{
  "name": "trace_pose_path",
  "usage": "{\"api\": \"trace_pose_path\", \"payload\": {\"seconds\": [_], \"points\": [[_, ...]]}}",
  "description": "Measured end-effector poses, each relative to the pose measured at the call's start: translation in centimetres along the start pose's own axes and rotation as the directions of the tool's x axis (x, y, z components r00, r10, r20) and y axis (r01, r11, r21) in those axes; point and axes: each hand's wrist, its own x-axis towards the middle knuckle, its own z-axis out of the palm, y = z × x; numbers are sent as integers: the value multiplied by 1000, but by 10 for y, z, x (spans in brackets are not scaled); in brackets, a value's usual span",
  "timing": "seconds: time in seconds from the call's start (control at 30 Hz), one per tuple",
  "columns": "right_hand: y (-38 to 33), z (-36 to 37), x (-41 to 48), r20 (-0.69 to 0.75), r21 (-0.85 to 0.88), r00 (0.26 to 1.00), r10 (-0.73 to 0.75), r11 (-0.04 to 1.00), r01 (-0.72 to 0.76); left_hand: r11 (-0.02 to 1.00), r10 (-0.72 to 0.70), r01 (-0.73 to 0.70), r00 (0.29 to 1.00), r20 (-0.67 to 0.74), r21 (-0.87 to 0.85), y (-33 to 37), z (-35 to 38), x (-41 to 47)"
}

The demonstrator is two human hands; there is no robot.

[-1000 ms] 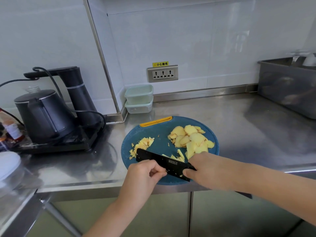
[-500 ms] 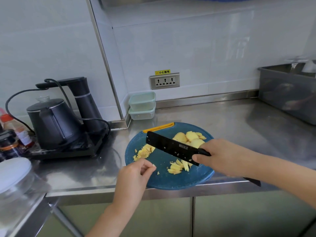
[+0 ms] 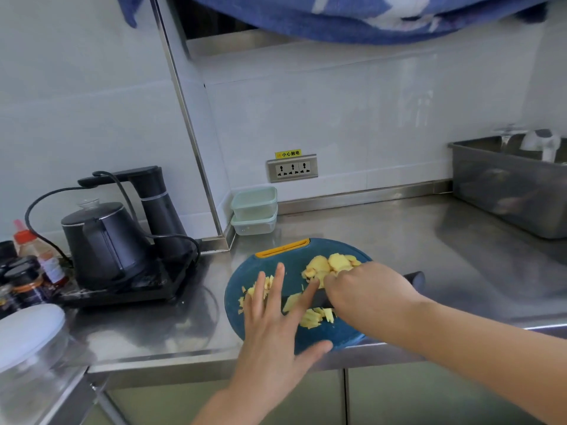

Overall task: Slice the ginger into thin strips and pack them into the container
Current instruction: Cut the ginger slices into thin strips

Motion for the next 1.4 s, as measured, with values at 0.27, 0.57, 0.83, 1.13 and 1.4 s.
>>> {"api": "trace_pose_path", "payload": {"seconds": [0.27,0.57,0.83,1.13,1.4], "points": [[3,1,2,-35,-84,999,-9,996,6,994,-104,101,993,-54,-44,-28,19,9],[40,18,-18,-20,-3,985,172,985,-172,979,-202,201,979,28,13,-61,23,21],[68,47,-23,25,293,896,443,854,-430,989,-139,140,990,29,-54,-9,26,30],[59,74,-12,2,510,865,502,743,-433,999,24,-21,995,96,-32,4,42,57],[57,70,-15,1,501,870,493,753,-427,999,39,-42,995,-94,-24,-18,51,56]]}}
